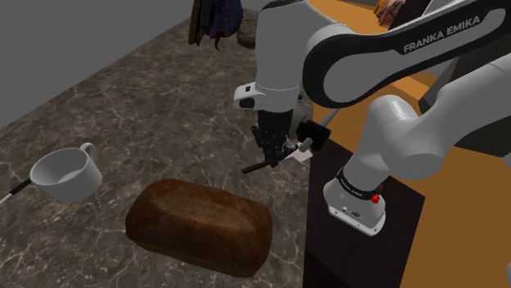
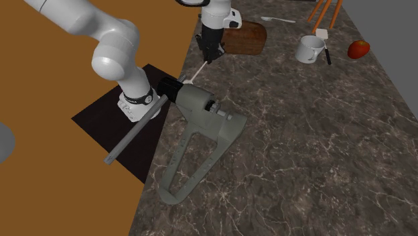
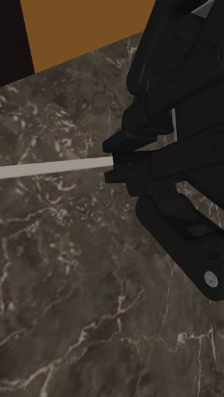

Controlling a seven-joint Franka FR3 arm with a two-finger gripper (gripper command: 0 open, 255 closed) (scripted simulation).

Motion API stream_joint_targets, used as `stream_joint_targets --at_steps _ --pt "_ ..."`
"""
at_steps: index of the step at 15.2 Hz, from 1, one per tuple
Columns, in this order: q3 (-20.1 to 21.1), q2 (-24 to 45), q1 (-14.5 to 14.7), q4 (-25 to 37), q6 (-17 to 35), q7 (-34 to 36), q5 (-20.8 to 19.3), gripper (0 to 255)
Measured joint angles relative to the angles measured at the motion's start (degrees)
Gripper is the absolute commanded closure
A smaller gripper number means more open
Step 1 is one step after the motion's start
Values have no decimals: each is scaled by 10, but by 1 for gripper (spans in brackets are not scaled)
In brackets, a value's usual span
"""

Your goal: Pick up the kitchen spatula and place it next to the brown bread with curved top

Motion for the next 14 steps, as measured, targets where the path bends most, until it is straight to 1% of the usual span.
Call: stream_joint_targets --at_steps 14 --pt "-10 -34 -4 84 -118 15 -14 255"
